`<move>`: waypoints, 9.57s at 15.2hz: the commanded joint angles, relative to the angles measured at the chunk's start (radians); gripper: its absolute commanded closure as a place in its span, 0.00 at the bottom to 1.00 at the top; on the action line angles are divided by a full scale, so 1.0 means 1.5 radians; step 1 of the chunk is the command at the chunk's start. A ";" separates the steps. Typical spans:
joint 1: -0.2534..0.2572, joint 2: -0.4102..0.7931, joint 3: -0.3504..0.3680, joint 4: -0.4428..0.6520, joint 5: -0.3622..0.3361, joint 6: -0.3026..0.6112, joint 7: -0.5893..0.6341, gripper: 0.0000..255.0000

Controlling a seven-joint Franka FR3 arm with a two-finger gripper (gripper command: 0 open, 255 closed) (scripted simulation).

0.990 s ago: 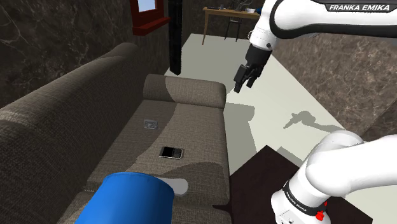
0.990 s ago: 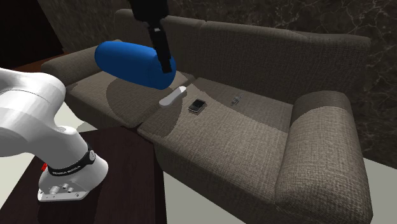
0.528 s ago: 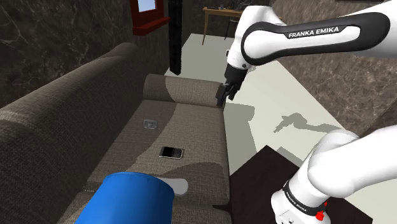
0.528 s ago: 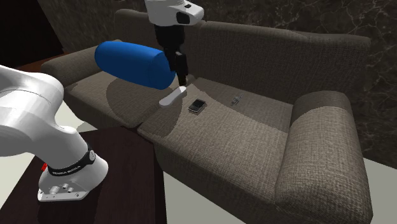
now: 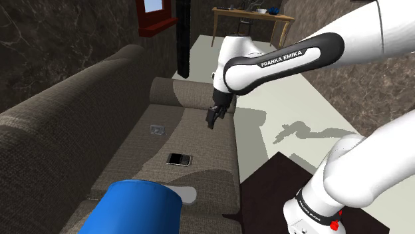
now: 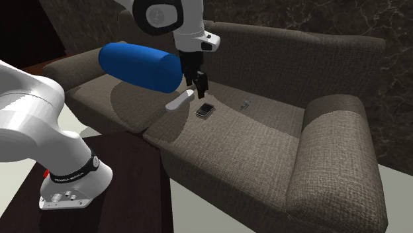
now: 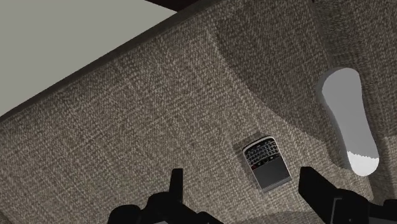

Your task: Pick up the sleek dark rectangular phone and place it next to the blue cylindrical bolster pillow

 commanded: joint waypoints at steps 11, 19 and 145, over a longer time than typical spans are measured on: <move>0.046 0.287 0.065 0.073 -0.071 0.191 0.032 0.00; 0.074 0.414 0.062 0.117 -0.130 0.262 0.065 0.00; 0.317 -0.224 0.468 0.096 0.255 -0.248 0.504 1.00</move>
